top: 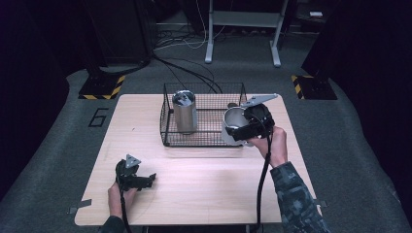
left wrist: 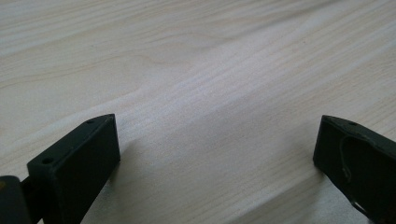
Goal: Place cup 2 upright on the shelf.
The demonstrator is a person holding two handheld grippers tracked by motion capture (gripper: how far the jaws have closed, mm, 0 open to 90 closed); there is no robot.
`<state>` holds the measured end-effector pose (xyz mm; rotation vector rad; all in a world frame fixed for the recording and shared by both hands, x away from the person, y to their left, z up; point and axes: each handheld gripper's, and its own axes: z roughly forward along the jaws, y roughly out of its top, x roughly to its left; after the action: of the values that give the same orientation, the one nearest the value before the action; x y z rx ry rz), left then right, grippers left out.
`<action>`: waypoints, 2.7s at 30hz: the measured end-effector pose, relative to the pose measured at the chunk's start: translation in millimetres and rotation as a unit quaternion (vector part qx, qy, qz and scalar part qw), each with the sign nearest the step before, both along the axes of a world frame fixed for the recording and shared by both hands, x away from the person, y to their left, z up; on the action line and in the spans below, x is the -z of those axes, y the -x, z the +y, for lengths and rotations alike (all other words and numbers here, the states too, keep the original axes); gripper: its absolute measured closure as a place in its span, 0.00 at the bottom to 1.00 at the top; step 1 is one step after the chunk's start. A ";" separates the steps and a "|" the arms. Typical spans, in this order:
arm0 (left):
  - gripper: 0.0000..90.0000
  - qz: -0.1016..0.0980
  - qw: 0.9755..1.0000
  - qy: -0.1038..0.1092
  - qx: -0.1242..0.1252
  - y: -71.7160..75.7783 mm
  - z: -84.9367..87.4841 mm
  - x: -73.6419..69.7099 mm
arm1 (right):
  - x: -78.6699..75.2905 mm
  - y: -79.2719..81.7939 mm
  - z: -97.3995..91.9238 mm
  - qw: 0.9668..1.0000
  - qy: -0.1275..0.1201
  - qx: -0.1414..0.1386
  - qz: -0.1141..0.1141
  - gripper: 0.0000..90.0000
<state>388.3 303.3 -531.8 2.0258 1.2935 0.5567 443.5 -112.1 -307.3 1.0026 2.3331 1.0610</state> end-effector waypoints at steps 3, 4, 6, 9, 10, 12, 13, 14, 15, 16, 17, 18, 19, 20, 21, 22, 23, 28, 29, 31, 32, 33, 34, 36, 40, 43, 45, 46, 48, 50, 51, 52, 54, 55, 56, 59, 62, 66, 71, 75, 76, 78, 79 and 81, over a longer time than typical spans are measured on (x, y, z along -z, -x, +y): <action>0.00 0.000 1.000 0.000 0.000 0.0 0.0 0.0 | -3.3 -4.3 1.6 1.000 0.003 -0.002 -0.001 0.06; 0.00 0.000 1.000 0.000 0.000 0.0 0.0 0.0 | -4.3 -5.2 1.8 1.000 0.005 -0.002 0.003 0.06; 0.00 0.000 1.000 0.000 0.000 0.0 0.0 0.0 | -5.8 -8.8 2.2 1.000 0.005 -0.005 0.000 0.06; 0.00 0.000 1.000 0.000 0.000 0.0 0.0 0.0 | -8.1 -11.8 5.2 1.000 0.005 0.002 0.004 0.06; 0.00 0.001 1.000 -0.002 0.002 0.0 0.2 -0.2 | -8.3 -13.8 5.3 1.000 0.008 -0.003 -0.002 0.06; 0.00 0.001 1.000 -0.002 0.002 -0.1 0.2 -0.2 | -9.0 -17.0 7.0 1.000 0.006 -0.002 -0.002 0.06; 0.00 0.001 1.000 -0.002 0.002 -0.1 0.2 -0.2 | -10.1 -18.3 7.7 1.000 0.009 -0.001 0.003 0.06; 0.00 0.000 1.000 0.000 0.000 -0.1 -0.2 0.0 | -10.9 -20.8 8.5 1.000 0.010 -0.002 0.001 0.06; 0.00 0.001 1.000 -0.001 0.001 -0.1 0.0 -0.1 | -11.2 -21.9 9.3 1.000 0.007 0.000 0.002 0.06; 0.00 0.000 1.000 0.000 0.000 -0.1 -0.2 0.0 | -12.3 -23.5 10.0 1.000 0.009 0.001 0.003 0.06; 0.00 0.000 1.000 0.000 0.000 -0.1 -0.1 0.0 | -13.2 -25.6 10.6 1.000 0.009 -0.001 0.002 0.06; 0.00 0.000 1.000 0.000 0.000 -0.1 -0.2 0.0 | -13.8 -27.6 11.4 1.000 0.008 -0.001 -0.001 0.06; 0.00 0.000 1.000 0.000 0.000 -0.1 -0.1 0.0 | -14.7 -29.1 12.3 1.000 0.009 -0.001 0.000 0.06; 0.00 0.000 1.000 0.000 0.000 -0.1 -0.2 0.0 | -15.2 -30.7 13.1 1.000 0.008 0.001 0.003 0.06; 0.00 0.000 1.000 0.000 0.000 -0.1 -0.1 0.0 | -15.6 -33.4 13.4 1.000 0.008 -0.002 0.001 0.06; 0.00 0.000 1.000 0.000 0.000 -0.1 -0.1 0.0 | -16.0 -36.0 13.6 1.000 0.010 -0.006 0.000 0.06; 0.00 0.000 1.000 0.000 0.000 -0.1 -0.2 0.0 | -16.3 -37.1 14.7 1.000 0.008 0.000 0.004 0.06; 0.00 0.000 1.000 0.000 0.000 -0.2 -0.2 0.0 | -17.3 -46.5 17.1 1.000 0.011 -0.001 0.003 0.06; 0.00 0.000 1.000 0.000 0.000 -0.2 -0.2 0.0 | -17.1 -48.4 17.7 1.000 0.012 -0.001 0.002 0.06; 0.00 0.000 1.000 0.000 0.000 -0.2 -0.2 0.0 | -16.8 -51.7 19.1 1.000 0.012 0.001 0.004 0.06; 0.00 0.000 1.000 0.000 0.000 -0.2 -0.2 0.0 | -16.8 -52.9 19.9 1.000 0.009 0.006 0.008 0.06; 0.00 0.000 1.000 0.000 0.000 -0.2 -0.3 0.0 | -17.3 -55.2 19.8 1.000 0.012 0.003 0.007 0.06; 0.00 0.000 1.000 0.000 0.000 -0.2 -0.2 0.0 | -17.5 -56.9 20.2 1.000 0.013 0.005 0.008 0.06; 0.00 0.000 1.000 0.000 0.000 -0.2 -0.3 0.0 | -17.9 -60.7 21.2 1.000 0.015 0.005 0.007 0.06; 0.00 0.000 1.000 0.000 0.000 -0.2 -0.3 0.0 | -18.9 -67.8 23.9 1.000 0.020 0.007 0.010 0.06; 0.00 0.000 1.000 0.000 0.000 -0.2 -0.3 0.0 | -18.4 -73.3 25.3 1.000 0.020 0.010 0.015 0.06; 0.00 0.000 1.000 0.000 0.000 -0.2 -0.2 0.0 | -18.1 -76.4 26.0 1.000 0.019 0.014 0.018 0.06; 0.00 0.000 1.000 0.000 0.000 -0.2 -0.2 0.0 | -17.7 -78.9 26.0 1.000 0.021 0.012 0.014 0.06; 0.00 0.000 1.000 0.000 0.000 -0.2 -0.3 0.0 | -17.1 -82.3 26.3 1.000 0.020 0.013 0.015 0.06; 0.00 0.000 1.000 0.000 0.000 -0.2 -0.3 0.0 | -15.7 -86.3 26.9 1.000 0.020 0.015 0.016 0.06; 0.00 0.000 1.000 0.000 0.000 -0.3 -0.2 0.0 | -15.2 -88.3 26.8 0.999 0.024 0.016 0.015 0.06; 0.00 0.000 1.000 0.000 0.000 -0.2 -0.3 0.0 | -15.1 -89.0 27.4 0.999 0.024 0.022 0.025 0.06; 0.00 0.000 1.000 0.000 0.000 -0.3 -0.3 0.0 | -13.2 -93.5 27.3 0.999 0.023 0.021 0.018 0.06; 0.00 0.000 1.000 0.000 0.000 -0.3 -0.2 0.0 | -12.7 -95.3 26.9 0.999 0.026 0.022 0.020 0.06; 0.00 0.000 1.000 0.000 0.000 -0.3 -0.3 0.0 | -11.5 -97.2 27.5 0.999 0.025 0.026 0.025 0.06; 0.00 0.000 1.000 0.000 0.000 -0.3 -0.2 0.0 | -7.0 -103.2 28.2 0.999 0.026 0.029 0.031 0.06; 0.00 0.001 1.000 -0.003 0.002 -0.2 0.1 -0.2 | -1.5 -111.4 28.6 0.998 0.034 0.033 0.032 0.06; 0.00 0.003 1.000 -0.005 0.005 -0.2 0.5 -0.5 | 7.4 -121.9 29.6 0.998 0.037 0.040 0.045 0.06; 0.00 0.004 1.000 -0.002 0.004 -0.1 0.2 -0.4 | 18.6 -134.8 29.7 0.996 0.040 0.051 0.055 0.06; 0.00 0.002 1.000 -0.002 0.003 -0.3 0.1 -0.3 | 26.9 -143.6 29.7 0.995 0.044 0.059 0.065 0.06; 0.00 0.002 1.000 -0.002 0.003 -0.3 0.1 -0.3 | 29.1 -145.8 29.6 0.995 0.042 0.061 0.067 0.06; 0.00 0.001 1.000 0.000 0.002 -0.3 -0.2 -0.1 | 32.8 -149.0 29.8 0.994 0.040 0.065 0.073 0.06; 0.00 0.001 1.000 0.000 0.002 -0.3 -0.3 0.0 | 34.4 -150.7 30.0 0.994 0.041 0.067 0.073 0.06; 0.00 0.001 1.000 0.000 0.002 -0.4 -0.3 -0.1 | 37.1 -152.9 31.0 0.994 0.041 0.069 0.078 0.06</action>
<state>388.6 303.0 -531.7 2.0295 1.2903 0.5523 596.4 -81.1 -344.5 1.2344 2.3676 0.8557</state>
